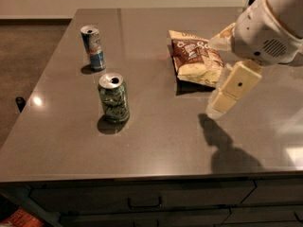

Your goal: Pick green can

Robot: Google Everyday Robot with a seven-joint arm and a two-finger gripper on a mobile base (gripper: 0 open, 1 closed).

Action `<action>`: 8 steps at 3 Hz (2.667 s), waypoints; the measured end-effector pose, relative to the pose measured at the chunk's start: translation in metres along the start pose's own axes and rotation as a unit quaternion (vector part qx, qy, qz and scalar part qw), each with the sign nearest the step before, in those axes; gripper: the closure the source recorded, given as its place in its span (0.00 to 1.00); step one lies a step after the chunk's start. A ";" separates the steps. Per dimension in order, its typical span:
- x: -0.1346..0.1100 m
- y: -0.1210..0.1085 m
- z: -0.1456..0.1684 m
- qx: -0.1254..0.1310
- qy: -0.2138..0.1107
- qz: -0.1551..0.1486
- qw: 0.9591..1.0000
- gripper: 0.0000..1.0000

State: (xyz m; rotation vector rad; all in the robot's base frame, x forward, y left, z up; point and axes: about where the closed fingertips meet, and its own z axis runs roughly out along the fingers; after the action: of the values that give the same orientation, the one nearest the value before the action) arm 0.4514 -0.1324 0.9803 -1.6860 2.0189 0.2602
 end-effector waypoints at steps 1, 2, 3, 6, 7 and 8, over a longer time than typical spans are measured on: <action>-0.034 -0.003 0.029 -0.009 -0.046 0.019 0.999 0.00; -0.075 -0.004 0.062 -0.019 -0.098 0.048 0.994 0.00; -0.096 -0.005 0.081 -0.025 -0.128 0.068 0.989 0.00; -0.159 0.008 0.149 -0.047 -0.191 0.086 0.977 0.00; -0.172 0.001 0.161 -0.042 -0.202 0.086 0.975 0.00; -0.177 -0.002 0.171 -0.041 -0.202 0.083 0.975 0.16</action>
Offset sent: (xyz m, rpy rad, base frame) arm 0.0419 0.1269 -0.0241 0.3049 0.0512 -0.0529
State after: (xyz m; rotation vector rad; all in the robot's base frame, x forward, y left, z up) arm 0.5153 0.0969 0.9188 -1.3733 1.8567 0.6951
